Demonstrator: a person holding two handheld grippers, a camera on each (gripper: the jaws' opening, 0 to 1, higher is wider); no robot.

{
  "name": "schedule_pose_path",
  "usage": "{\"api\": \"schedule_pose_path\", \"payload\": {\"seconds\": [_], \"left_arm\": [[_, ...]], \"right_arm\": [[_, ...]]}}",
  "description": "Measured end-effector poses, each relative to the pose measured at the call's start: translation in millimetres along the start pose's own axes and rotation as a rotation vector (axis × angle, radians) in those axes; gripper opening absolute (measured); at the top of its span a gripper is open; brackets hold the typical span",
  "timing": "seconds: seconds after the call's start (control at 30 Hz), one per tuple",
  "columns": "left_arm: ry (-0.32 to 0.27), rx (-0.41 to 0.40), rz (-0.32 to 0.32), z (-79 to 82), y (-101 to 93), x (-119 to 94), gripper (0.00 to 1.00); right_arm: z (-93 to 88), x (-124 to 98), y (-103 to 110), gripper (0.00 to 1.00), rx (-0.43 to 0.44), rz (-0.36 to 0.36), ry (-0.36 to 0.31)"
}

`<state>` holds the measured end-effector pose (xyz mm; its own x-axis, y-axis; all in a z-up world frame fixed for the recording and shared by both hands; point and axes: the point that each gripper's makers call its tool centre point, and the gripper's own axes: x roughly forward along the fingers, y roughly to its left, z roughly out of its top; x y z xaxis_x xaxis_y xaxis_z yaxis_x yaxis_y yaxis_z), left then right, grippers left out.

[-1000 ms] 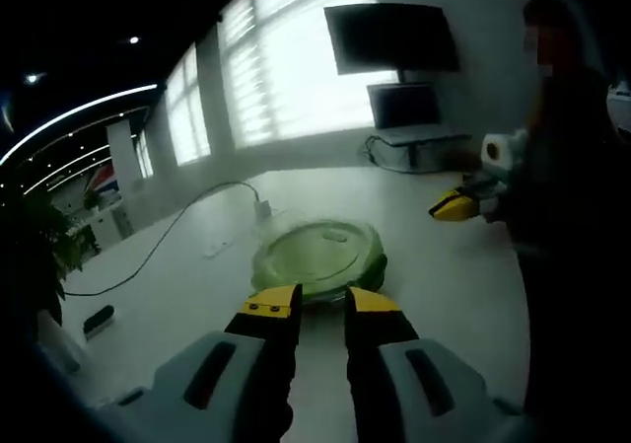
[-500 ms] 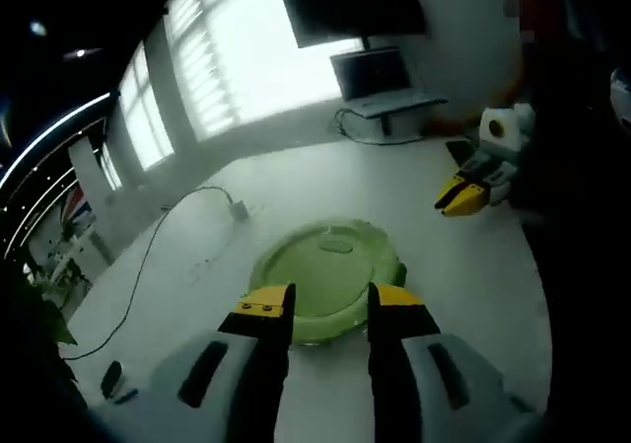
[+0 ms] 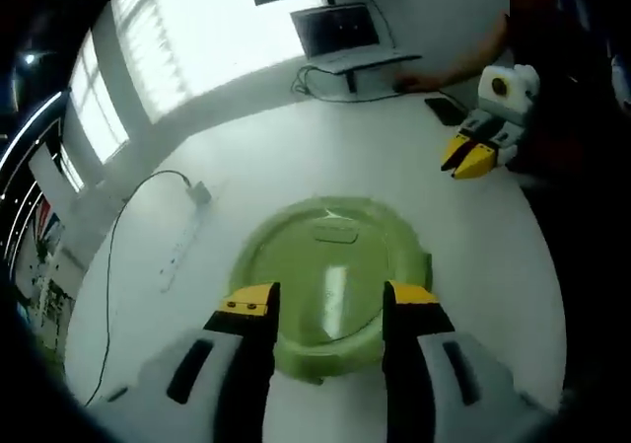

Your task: Open container latches remove lid place lid upside down on tabletop take tomato from container place on tabletop

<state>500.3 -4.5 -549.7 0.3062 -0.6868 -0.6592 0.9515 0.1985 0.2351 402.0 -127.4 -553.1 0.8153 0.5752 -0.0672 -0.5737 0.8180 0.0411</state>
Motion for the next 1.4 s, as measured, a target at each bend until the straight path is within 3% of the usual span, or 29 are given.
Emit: {"api": "schedule_pose_path", "payload": {"seconds": [0.07,0.33,0.43,0.73,0.9,1.1,1.33,1.4], "left_arm": [[0.053,0.022,-0.026,-8.1,-3.6,5.0,0.36],[0.07,0.025,-0.067,-4.2,-1.1,11.5,0.36],[0.113,0.0,-0.096,-7.4,-0.9,12.8,0.39],[0.276,0.062,-0.177,-5.3,-0.9,20.8,0.42],[0.334,0.101,-0.215,-4.0,-1.6,25.2,0.46],[0.443,0.069,-0.24,-8.4,2.1,28.8,0.53],[0.511,0.07,-0.27,-10.1,-0.3,34.3,0.64],[0.522,0.066,-0.298,-11.0,-4.1,34.5,0.63]], "right_arm": [[-0.6,0.4,-1.5,0.04,0.004,-0.007,-0.001],[-4.7,2.3,-1.2,0.04,0.013,-0.005,0.007],[-4.6,3.2,-2.4,0.04,0.017,-0.004,0.006],[-4.7,1.6,-2.5,0.04,0.022,-0.004,0.0],[-6.5,0.6,-6.9,0.05,0.026,-0.014,-0.001],[-6.5,0.8,-8.4,0.05,0.029,-0.015,-0.005],[-6.3,-0.2,-12.1,0.05,0.029,-0.022,-0.007],[-6.5,-0.5,-13.2,0.05,0.028,-0.023,-0.007]]}}
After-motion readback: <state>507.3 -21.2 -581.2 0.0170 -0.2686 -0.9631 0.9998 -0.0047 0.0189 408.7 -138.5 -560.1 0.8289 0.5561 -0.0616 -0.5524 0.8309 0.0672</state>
